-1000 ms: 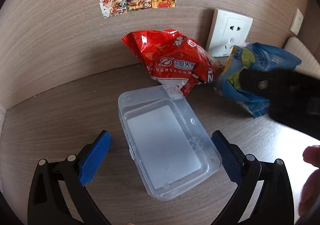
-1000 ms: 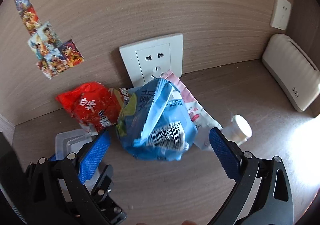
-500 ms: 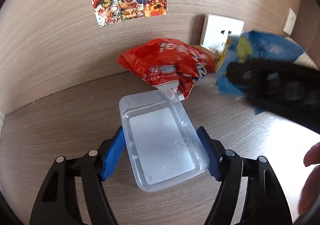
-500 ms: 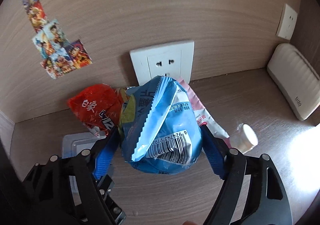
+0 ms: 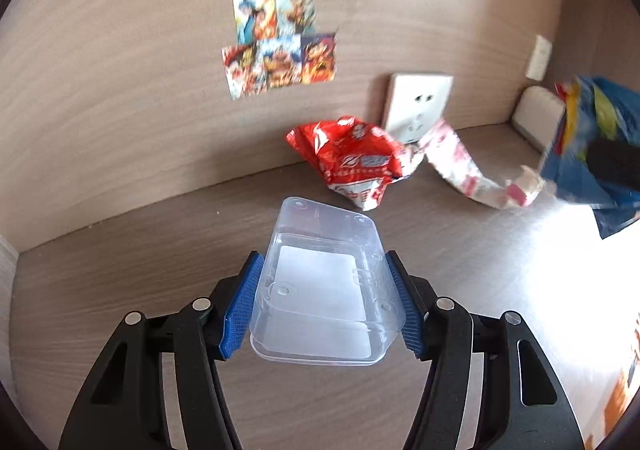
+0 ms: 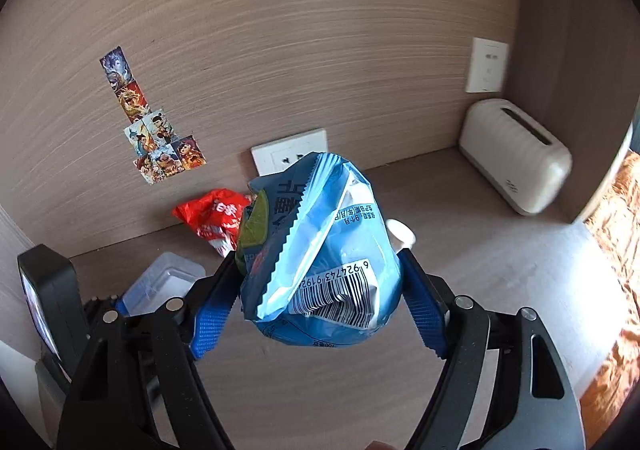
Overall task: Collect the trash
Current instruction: 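Carry the clear box and blue bag to the white bin and open both tools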
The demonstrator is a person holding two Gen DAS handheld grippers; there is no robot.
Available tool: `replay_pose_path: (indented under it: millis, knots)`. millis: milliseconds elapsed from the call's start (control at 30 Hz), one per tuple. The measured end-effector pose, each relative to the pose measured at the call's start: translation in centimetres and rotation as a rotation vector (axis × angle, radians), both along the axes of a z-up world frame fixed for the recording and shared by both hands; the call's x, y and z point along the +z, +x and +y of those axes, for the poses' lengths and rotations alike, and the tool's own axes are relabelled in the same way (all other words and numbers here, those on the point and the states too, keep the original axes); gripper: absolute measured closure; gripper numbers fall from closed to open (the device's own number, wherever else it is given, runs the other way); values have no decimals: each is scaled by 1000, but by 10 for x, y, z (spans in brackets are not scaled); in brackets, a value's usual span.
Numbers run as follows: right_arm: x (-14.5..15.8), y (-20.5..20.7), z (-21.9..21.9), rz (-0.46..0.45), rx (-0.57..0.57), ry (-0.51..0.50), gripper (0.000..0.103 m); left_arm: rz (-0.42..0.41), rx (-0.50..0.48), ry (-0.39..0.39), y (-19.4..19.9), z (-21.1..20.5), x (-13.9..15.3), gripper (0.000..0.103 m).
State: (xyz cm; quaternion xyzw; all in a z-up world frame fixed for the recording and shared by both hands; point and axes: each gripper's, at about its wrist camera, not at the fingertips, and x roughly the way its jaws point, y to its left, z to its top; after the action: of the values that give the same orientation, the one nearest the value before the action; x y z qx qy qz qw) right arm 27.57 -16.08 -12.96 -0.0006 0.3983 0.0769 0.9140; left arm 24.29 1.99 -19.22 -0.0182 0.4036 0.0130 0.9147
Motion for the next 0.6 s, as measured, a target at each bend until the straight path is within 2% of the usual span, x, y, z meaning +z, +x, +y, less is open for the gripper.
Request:
replay_pose_path:
  millis: [333, 600]
  knots:
    - [2, -71, -49, -14, -145, 45, 25, -77, -218, -46, -53, -17, 34, 43]
    - [6, -122, -103, -29, -278, 73, 25, -76, -414, -82, -89, -74, 44, 43]
